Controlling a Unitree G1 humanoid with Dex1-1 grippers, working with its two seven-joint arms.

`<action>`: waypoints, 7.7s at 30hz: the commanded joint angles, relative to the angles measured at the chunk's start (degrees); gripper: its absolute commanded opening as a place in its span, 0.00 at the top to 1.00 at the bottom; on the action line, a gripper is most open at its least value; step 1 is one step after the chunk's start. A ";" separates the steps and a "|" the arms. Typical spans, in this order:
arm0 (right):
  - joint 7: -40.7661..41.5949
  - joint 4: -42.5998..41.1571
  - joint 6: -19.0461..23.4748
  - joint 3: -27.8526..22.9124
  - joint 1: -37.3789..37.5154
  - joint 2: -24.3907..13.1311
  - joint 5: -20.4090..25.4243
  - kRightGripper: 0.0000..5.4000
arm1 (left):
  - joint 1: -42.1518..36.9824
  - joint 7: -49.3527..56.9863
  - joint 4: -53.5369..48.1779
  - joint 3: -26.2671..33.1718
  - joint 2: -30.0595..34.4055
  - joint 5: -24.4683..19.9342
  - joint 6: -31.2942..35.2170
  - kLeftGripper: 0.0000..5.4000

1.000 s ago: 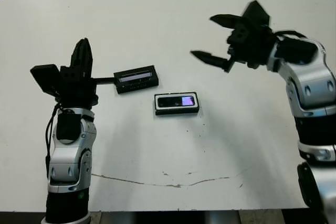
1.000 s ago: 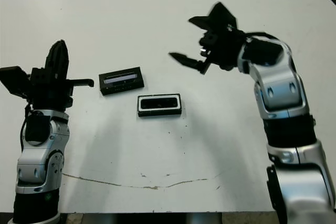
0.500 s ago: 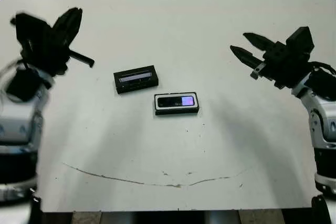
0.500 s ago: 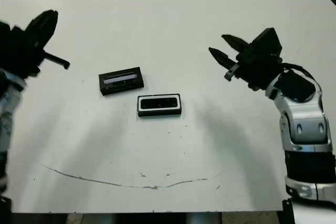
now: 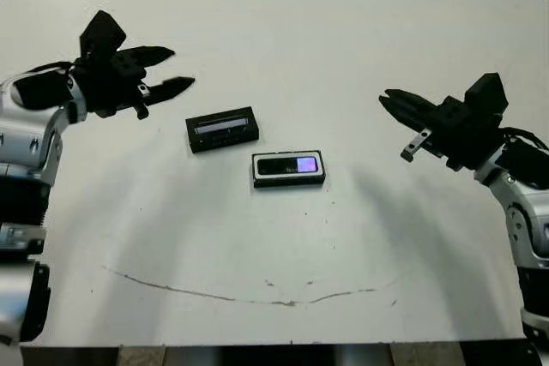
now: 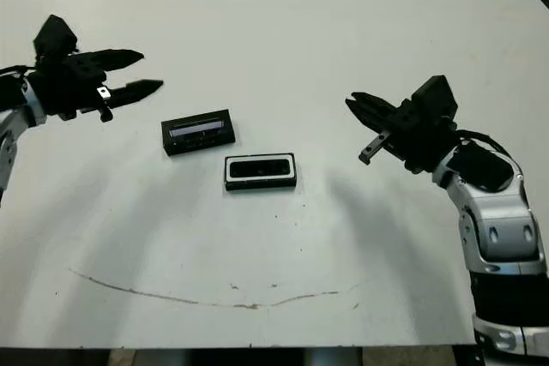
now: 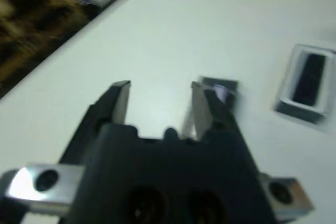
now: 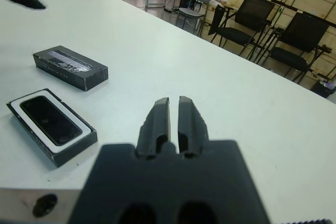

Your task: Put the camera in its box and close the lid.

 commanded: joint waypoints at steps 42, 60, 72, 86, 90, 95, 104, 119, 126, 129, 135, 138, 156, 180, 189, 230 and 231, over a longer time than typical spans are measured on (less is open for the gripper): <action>2.42 9.86 -4.91 1.23 -0.08 -1.20 -0.55 1.00 | -13.26 -3.29 37.31 -3.98 -10.96 15.43 -13.32 0.00; 2.95 10.21 -6.81 0.75 1.90 -2.41 -0.59 1.00 | -12.32 0.75 39.24 -5.08 -11.86 18.39 -13.18 0.00; 3.62 10.55 -6.54 0.54 2.13 -2.52 0.47 1.00 | -10.78 2.82 39.93 -5.16 -13.56 19.16 -7.45 0.18; 2.96 9.06 -5.49 0.82 2.72 -2.62 0.51 1.00 | -7.77 -2.40 37.32 -3.67 -13.15 15.95 -8.59 0.48; 2.63 9.00 -5.77 0.86 3.19 -2.17 0.50 1.00 | -4.70 -6.72 33.02 0.59 -11.41 10.43 -11.55 0.48; 1.70 8.16 -3.85 1.07 3.72 -1.17 1.32 1.00 | -0.94 -11.10 26.29 5.26 -9.05 3.97 -9.24 0.48; 2.86 9.46 -6.43 1.90 4.28 0.93 2.41 1.00 | 8.99 -8.10 7.14 9.84 -6.55 -4.59 1.86 0.48; 2.57 9.22 -6.90 2.07 5.16 1.42 3.16 1.00 | 11.49 -8.81 -0.52 2.49 -8.28 -4.51 5.85 0.48; -0.60 6.01 -3.82 0.41 5.89 3.30 6.06 1.00 | 13.06 -7.35 -4.24 -0.77 -10.01 -4.12 6.93 0.48; -3.63 2.59 -1.33 -0.66 6.58 4.30 7.37 1.00 | 13.38 -7.08 -5.21 -2.34 -10.11 -3.37 6.41 0.48; -5.70 -1.21 1.58 -1.67 7.00 3.77 8.61 1.00 | 13.69 -7.50 -5.11 -4.18 -10.77 -3.20 5.36 0.48; -5.25 -1.36 1.34 -1.78 6.85 3.65 8.92 1.00 | 13.29 -7.60 -3.74 -4.90 -11.19 -2.62 4.37 0.48; -5.23 -2.97 2.80 -1.62 7.47 2.87 9.38 1.00 | 12.04 -6.63 -0.65 -7.56 -13.59 -0.93 3.29 0.48; -5.37 -4.42 4.46 -2.72 8.06 1.83 9.72 1.00 | 7.90 -3.62 8.19 -14.61 -22.59 5.64 -0.61 0.48; -5.02 -4.45 4.23 -2.96 8.13 1.24 9.34 1.00 | 6.98 -0.53 12.29 -17.65 -24.24 9.41 -3.21 0.48; -4.54 -6.43 6.84 -2.91 8.96 0.71 9.76 1.00 | 8.63 -2.44 5.42 -23.33 -5.63 15.81 -7.77 0.00; -4.49 -6.30 7.08 -2.98 8.88 0.79 9.98 1.00 | 8.98 -1.75 5.54 -23.04 -4.85 16.17 -9.17 0.00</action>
